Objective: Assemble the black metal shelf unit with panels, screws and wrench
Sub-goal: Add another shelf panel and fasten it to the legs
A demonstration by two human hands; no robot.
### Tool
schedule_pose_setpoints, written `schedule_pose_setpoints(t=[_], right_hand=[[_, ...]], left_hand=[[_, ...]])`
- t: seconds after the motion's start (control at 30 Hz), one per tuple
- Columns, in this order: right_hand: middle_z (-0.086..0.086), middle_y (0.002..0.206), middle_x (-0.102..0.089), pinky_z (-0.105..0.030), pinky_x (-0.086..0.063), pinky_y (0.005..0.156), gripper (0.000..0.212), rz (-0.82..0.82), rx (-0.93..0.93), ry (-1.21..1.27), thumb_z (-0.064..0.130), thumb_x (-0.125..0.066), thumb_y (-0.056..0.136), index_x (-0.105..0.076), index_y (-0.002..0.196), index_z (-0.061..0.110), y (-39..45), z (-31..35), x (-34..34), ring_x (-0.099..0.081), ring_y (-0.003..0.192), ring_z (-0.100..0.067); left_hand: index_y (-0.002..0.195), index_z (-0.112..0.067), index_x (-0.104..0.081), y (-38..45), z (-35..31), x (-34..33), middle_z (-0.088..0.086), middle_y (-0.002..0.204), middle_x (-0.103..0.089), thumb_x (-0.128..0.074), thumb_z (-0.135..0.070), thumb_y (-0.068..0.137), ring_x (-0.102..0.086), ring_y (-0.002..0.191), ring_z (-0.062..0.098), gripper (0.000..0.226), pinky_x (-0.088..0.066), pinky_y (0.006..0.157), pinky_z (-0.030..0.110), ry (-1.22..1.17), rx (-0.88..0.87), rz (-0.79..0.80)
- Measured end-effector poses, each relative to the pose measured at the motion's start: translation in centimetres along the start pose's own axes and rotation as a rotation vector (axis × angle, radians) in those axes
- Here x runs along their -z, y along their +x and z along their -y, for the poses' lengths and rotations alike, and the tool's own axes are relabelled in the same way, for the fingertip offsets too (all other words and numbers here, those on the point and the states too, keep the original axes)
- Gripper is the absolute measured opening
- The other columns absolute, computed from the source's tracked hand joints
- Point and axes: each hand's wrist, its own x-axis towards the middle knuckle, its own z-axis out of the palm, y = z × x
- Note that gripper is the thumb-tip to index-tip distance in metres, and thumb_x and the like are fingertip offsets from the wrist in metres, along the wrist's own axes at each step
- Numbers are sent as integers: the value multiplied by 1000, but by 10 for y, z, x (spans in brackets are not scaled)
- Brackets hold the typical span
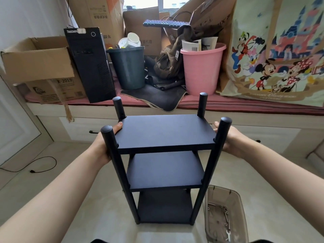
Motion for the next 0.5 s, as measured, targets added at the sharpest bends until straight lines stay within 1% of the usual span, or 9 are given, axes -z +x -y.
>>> schedule_pose_setpoints(t=[0.07,0.13,0.17,0.2,0.23,0.3,0.37,0.43,0.5], right_hand=[[-3,68,-68,-31,-49,62,31,-67,42,-3,23,-44,102,-61,79,12,-8,-7,4,-65,62,-14],[-7,88,-70,-32,-50,68,32,-150,44,10,27,-42,104,-66,103,6,-16,-16,7,-64,78,-21],[-8,91,-65,-30,-48,66,32,-209,45,7,25,-42,104,-63,113,3,-19,-20,7,-59,76,-20],[-7,86,-57,-28,-44,62,32,-264,58,8,23,-42,103,-60,119,2,-22,-25,5,-52,71,-18],[-5,79,-50,-27,-40,59,30,-296,75,15,20,-42,103,-58,119,0,-26,-30,2,-45,65,-16],[-4,73,-43,-28,-35,55,26,-273,108,55,19,-45,100,-59,104,-2,-36,-38,-9,-38,60,-16],[-6,74,-45,-30,-38,57,20,-253,99,111,23,-48,97,-60,85,12,-46,-42,-21,-41,61,-17],[-5,77,-48,-32,-46,60,20,-308,63,195,30,-51,97,-58,84,16,-53,-44,-28,-46,65,-19],[-6,81,-50,-33,-53,60,28,-307,14,259,38,-49,99,-57,94,12,-59,-47,-35,-52,69,-21]], left_hand=[[111,-13,-68,-5,1,-1,0,86,-78,-60,-38,99,-74,68,15,29,-55,55,25,-63,1,-19],[113,-13,-68,-10,4,-1,2,92,-77,-59,-37,100,-73,73,17,29,-54,61,28,-106,-1,-40],[114,-12,-67,-13,9,-1,3,97,-75,-59,-37,100,-72,78,20,29,-53,65,31,-113,-3,-54],[113,-12,-67,-16,14,-1,5,100,-73,-59,-37,100,-70,80,22,29,-52,66,33,-113,-8,-74],[108,-12,-67,-20,21,-3,6,99,-71,-60,-36,100,-67,78,22,26,-50,64,33,-112,-15,-102],[92,-13,-66,-28,33,-7,5,89,-68,-62,-32,98,-64,70,21,21,-48,59,31,-118,-33,-170],[81,-13,-62,-34,40,-11,7,87,-64,-65,-25,95,-59,66,22,19,-47,59,30,-128,-45,-211],[78,-14,-59,-41,43,-15,9,88,-61,-69,-27,88,-56,68,24,19,-45,62,33,-146,-53,-227],[81,-13,-62,-47,44,-18,6,83,-65,-74,-34,84,-61,71,25,24,-49,67,36,-175,-55,-246]])
